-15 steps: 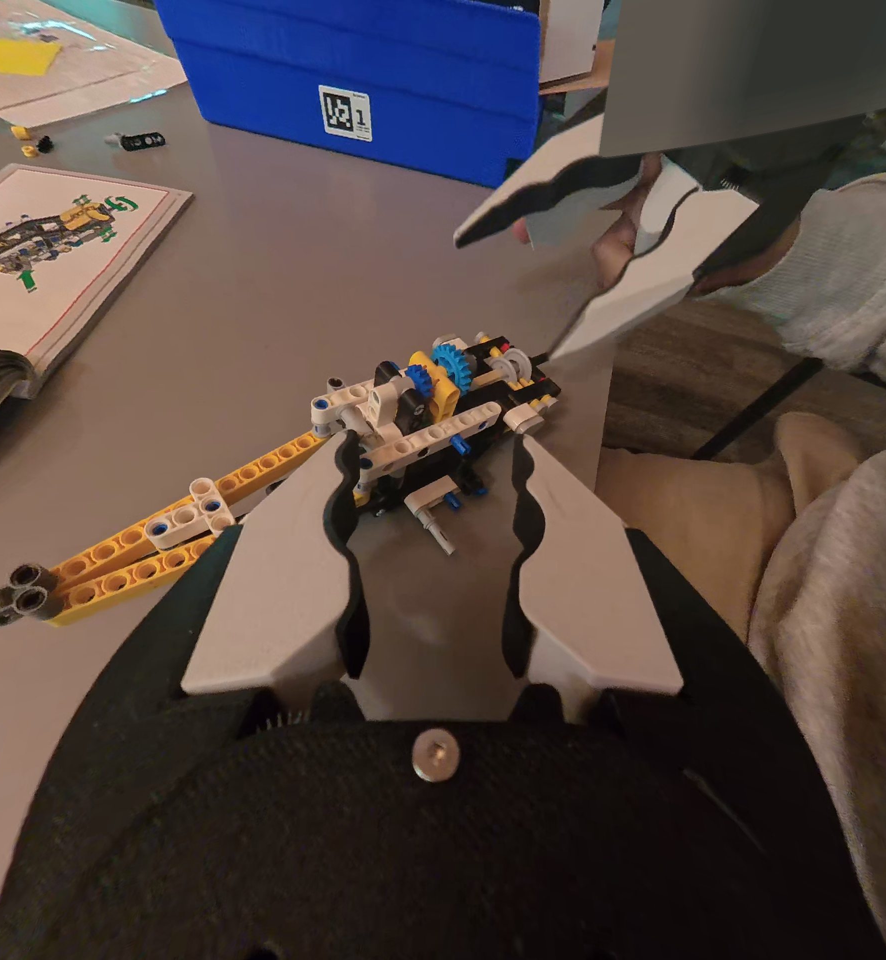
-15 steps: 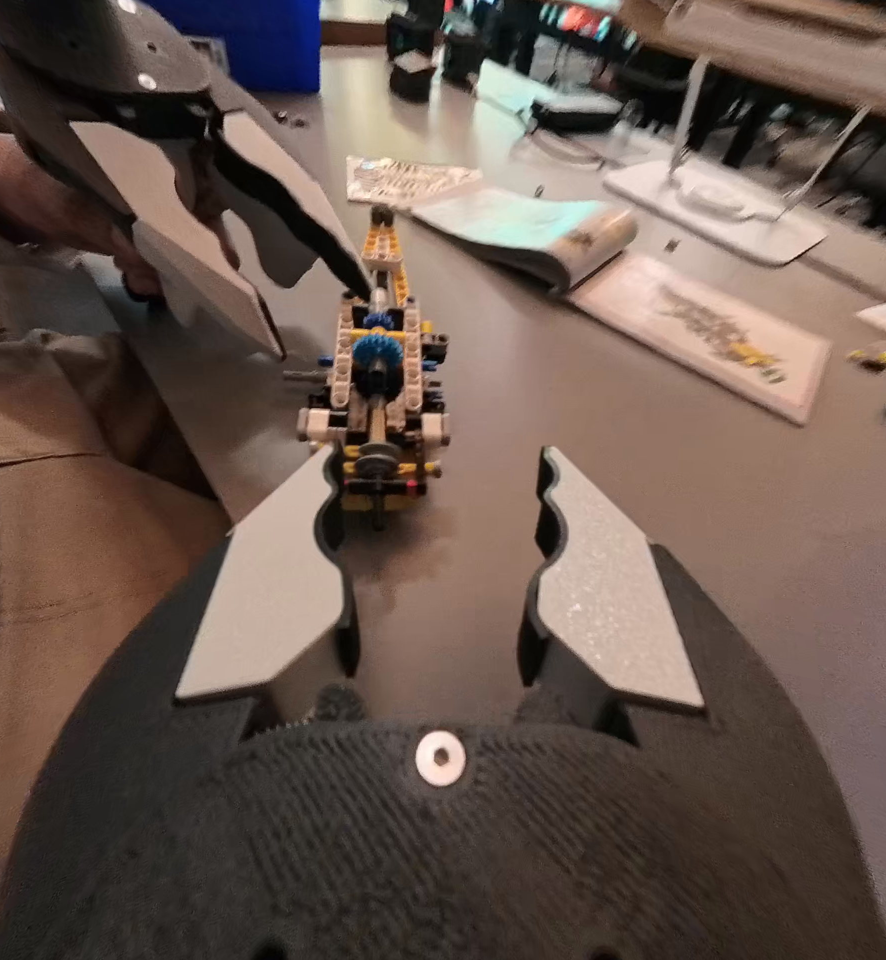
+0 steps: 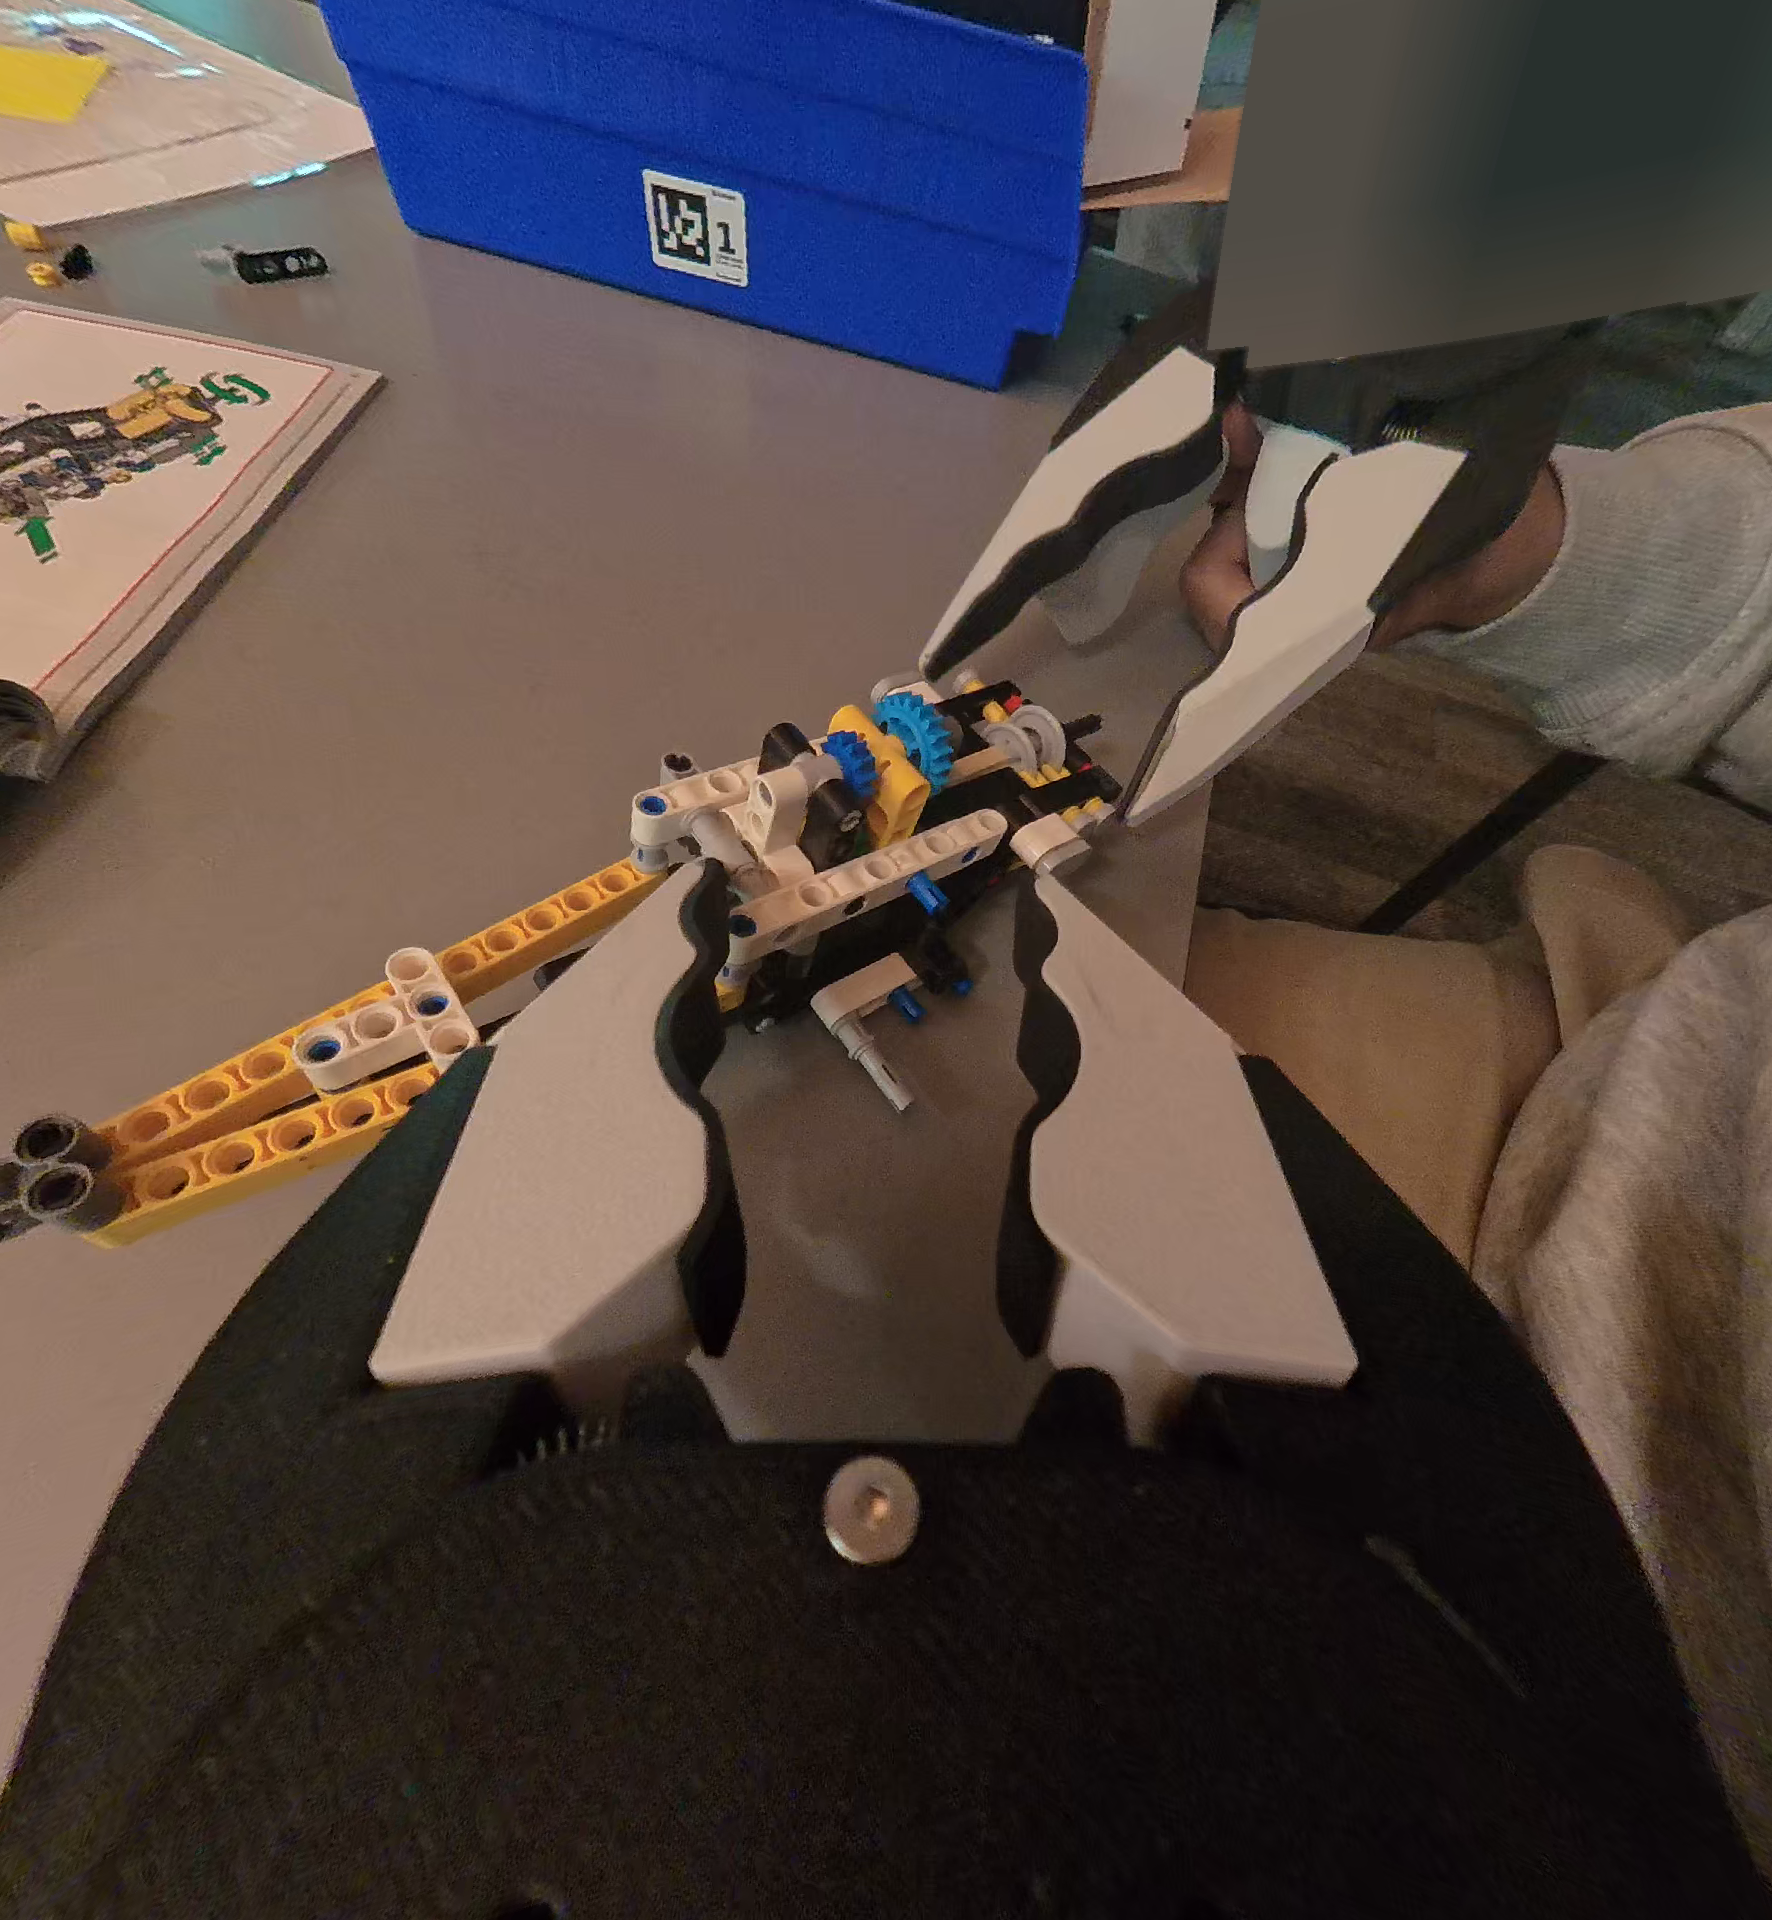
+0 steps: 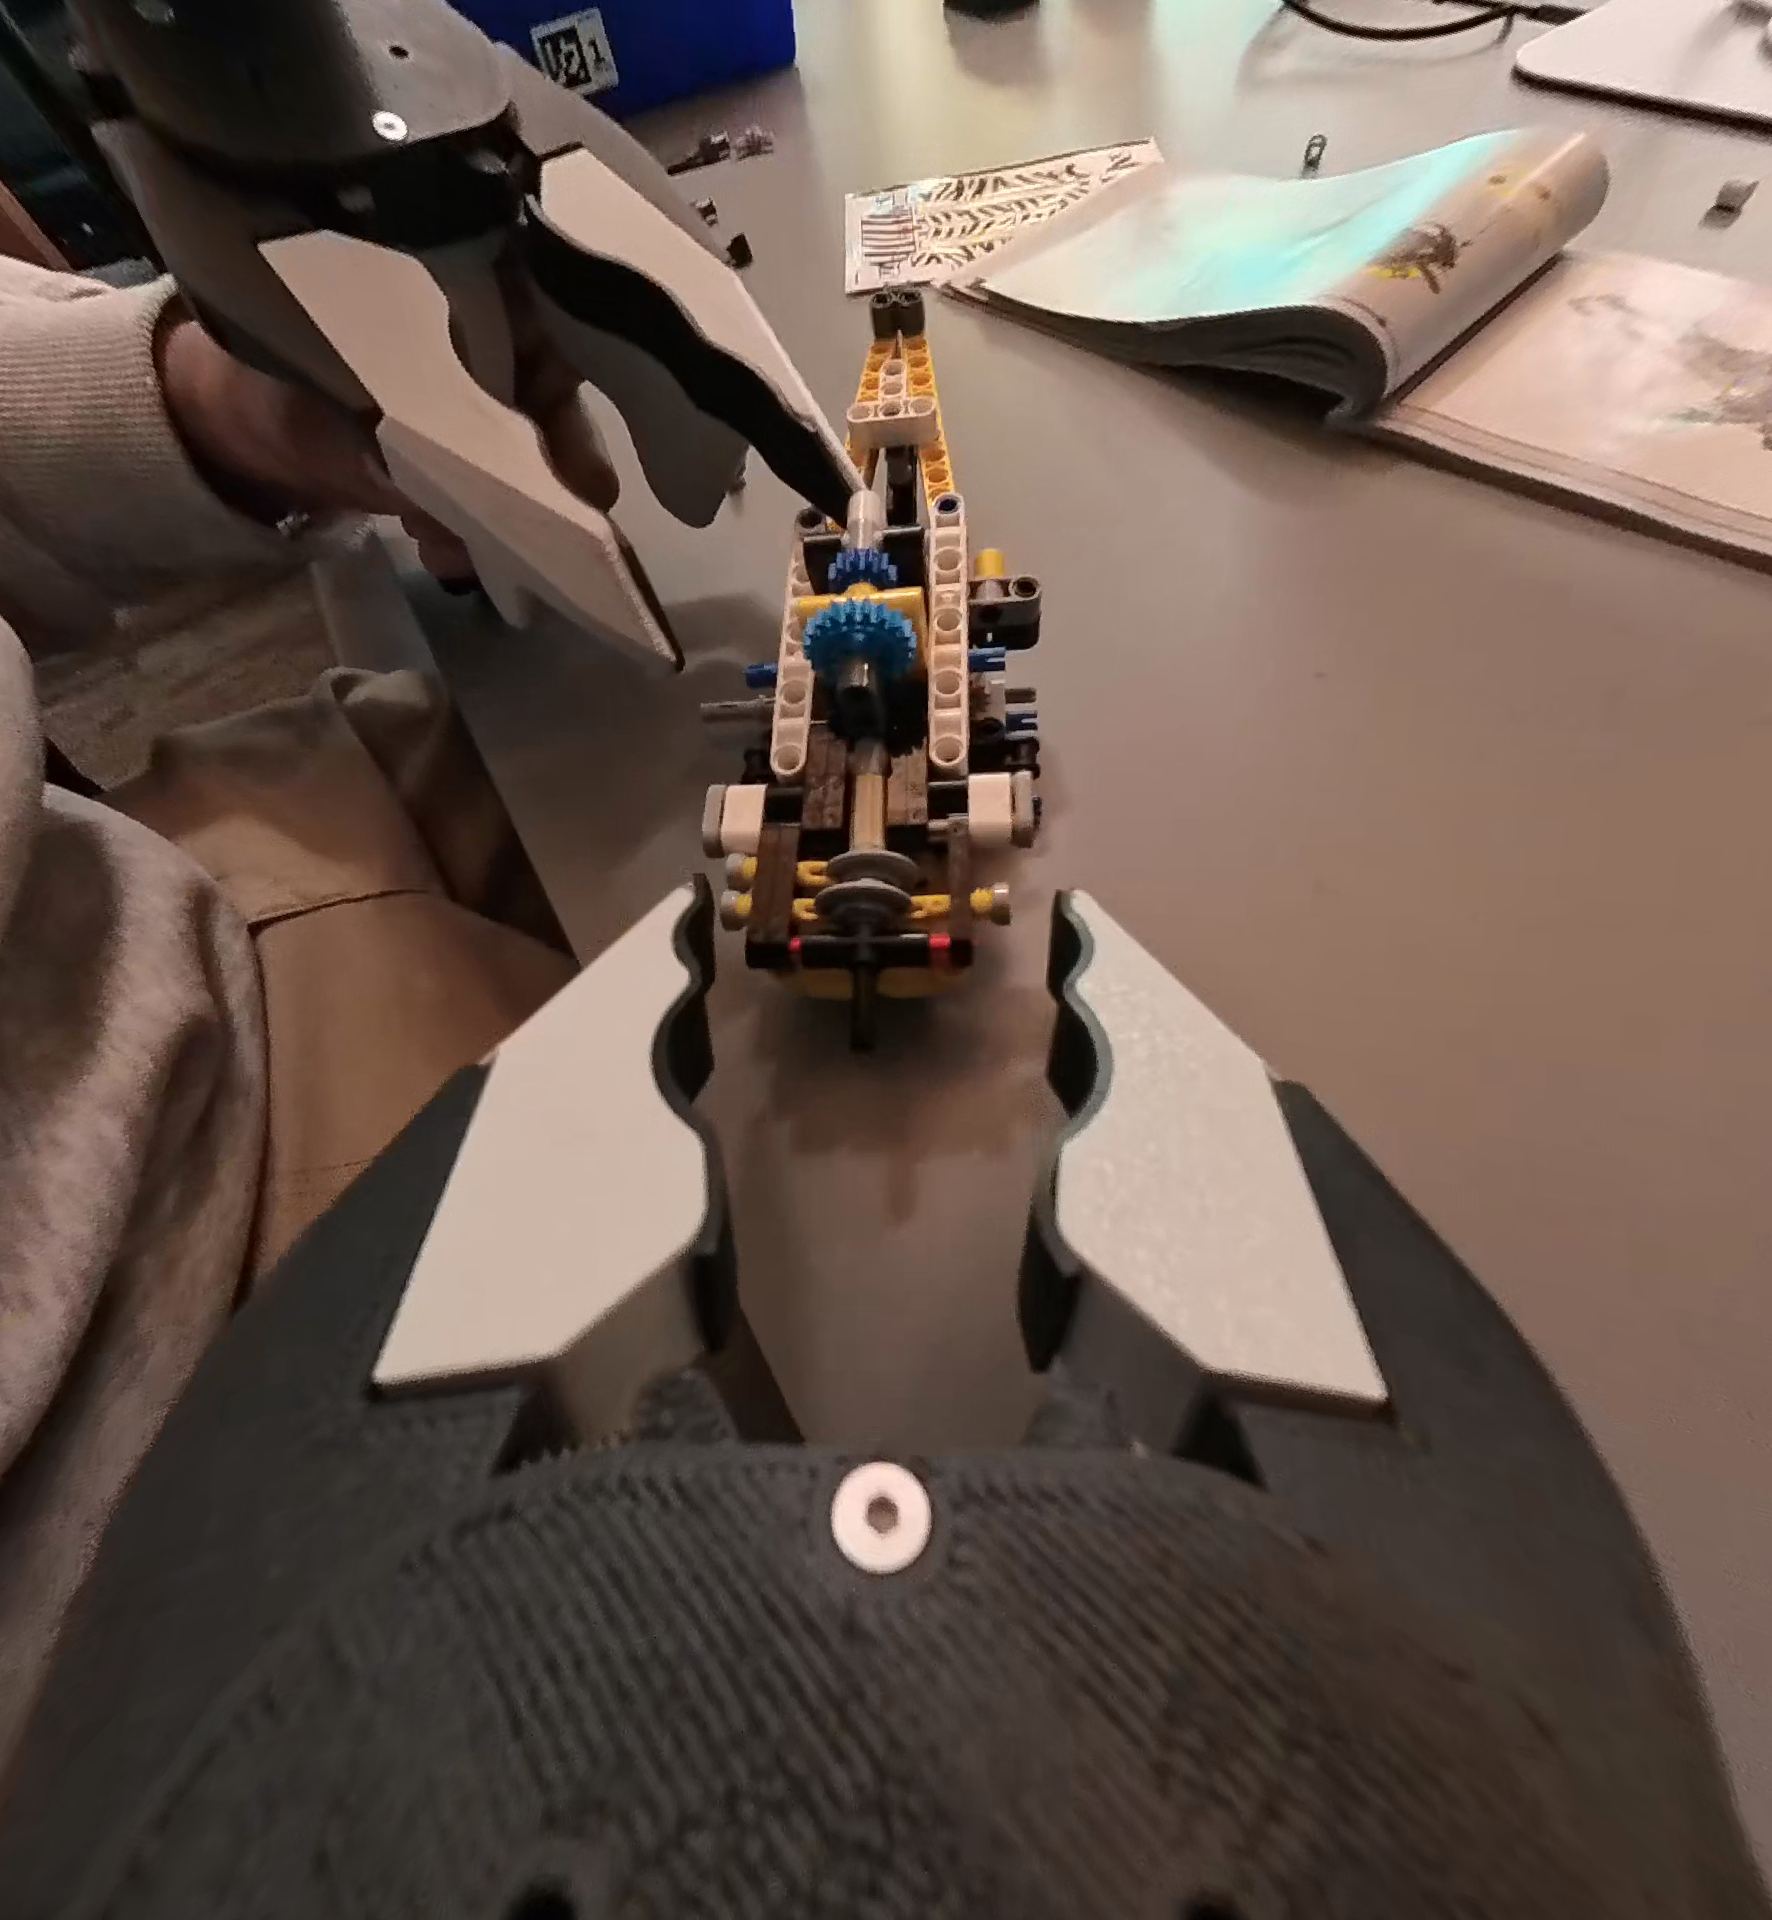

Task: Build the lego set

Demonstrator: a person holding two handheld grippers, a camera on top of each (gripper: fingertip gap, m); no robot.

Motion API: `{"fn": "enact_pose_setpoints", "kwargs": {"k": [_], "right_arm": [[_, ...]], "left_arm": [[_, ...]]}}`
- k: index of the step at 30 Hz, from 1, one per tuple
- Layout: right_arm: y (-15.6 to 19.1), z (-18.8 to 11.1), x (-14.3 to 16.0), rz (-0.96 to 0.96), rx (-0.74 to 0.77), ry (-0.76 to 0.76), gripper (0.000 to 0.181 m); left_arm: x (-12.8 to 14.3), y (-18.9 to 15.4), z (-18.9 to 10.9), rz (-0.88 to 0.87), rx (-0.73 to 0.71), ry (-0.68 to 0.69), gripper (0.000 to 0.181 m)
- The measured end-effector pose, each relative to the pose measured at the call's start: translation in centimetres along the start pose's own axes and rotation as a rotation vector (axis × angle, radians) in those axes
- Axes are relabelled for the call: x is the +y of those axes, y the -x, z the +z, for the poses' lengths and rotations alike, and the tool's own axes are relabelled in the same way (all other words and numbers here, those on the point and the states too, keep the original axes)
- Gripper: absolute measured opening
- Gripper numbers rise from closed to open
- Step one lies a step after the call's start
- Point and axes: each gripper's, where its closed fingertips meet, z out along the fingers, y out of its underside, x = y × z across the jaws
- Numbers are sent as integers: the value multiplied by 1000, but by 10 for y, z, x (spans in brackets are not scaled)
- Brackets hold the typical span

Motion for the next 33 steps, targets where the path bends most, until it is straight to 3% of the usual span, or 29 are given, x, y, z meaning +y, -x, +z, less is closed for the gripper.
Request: {"fn": "enact_pose_setpoints", "kwargs": {"k": [7,33], "right_arm": [[3,5,6,-23,-1,39,57],[3,8,10,-42,13,67,57]], "left_arm": [[0,1,0,-11,4,-2,53],[3,3,2,-19,-10,27,54]]}}
